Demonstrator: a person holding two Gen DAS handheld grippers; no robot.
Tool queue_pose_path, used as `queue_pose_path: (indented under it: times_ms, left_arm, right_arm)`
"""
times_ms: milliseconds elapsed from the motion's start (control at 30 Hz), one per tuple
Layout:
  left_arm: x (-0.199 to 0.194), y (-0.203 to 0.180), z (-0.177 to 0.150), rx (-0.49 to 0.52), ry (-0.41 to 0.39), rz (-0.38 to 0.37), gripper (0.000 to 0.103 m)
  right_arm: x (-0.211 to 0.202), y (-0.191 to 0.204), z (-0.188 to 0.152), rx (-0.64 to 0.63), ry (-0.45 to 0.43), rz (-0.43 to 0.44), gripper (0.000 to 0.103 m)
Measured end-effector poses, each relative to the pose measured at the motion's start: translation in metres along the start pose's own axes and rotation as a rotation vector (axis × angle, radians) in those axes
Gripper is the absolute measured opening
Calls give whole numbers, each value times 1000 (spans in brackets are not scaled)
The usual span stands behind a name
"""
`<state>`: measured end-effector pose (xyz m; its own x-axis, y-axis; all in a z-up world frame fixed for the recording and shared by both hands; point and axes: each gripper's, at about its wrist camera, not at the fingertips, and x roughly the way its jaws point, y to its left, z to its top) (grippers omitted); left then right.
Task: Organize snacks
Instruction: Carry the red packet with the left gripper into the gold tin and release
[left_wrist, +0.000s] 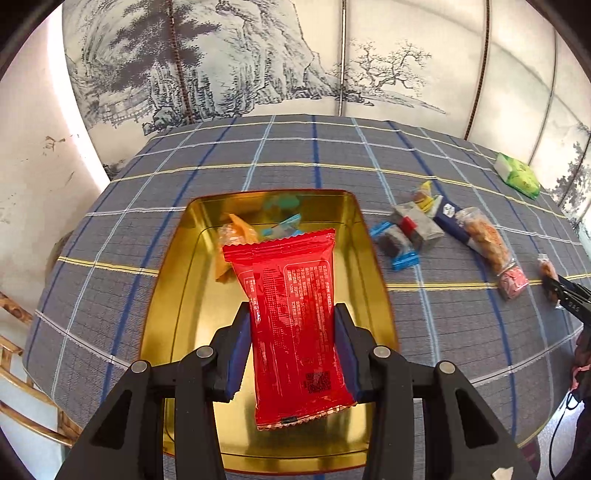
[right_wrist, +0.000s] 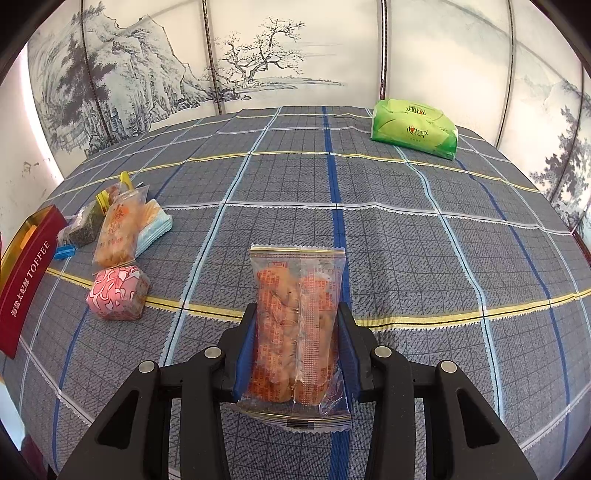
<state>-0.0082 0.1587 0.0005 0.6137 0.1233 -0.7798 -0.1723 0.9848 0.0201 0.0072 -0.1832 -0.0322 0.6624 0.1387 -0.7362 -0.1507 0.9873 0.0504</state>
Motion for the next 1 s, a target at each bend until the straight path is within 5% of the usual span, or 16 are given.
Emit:
queue_pose_path:
  times_ms: [533, 1000]
  left_arm:
    - [34, 52, -6, -51, 43, 95, 39]
    - [45, 57, -7, -18, 37, 111, 39]
  right_arm:
    - [1, 2, 0, -5, 1, -6, 41]
    - [1, 4, 1, -8, 1, -11, 41]
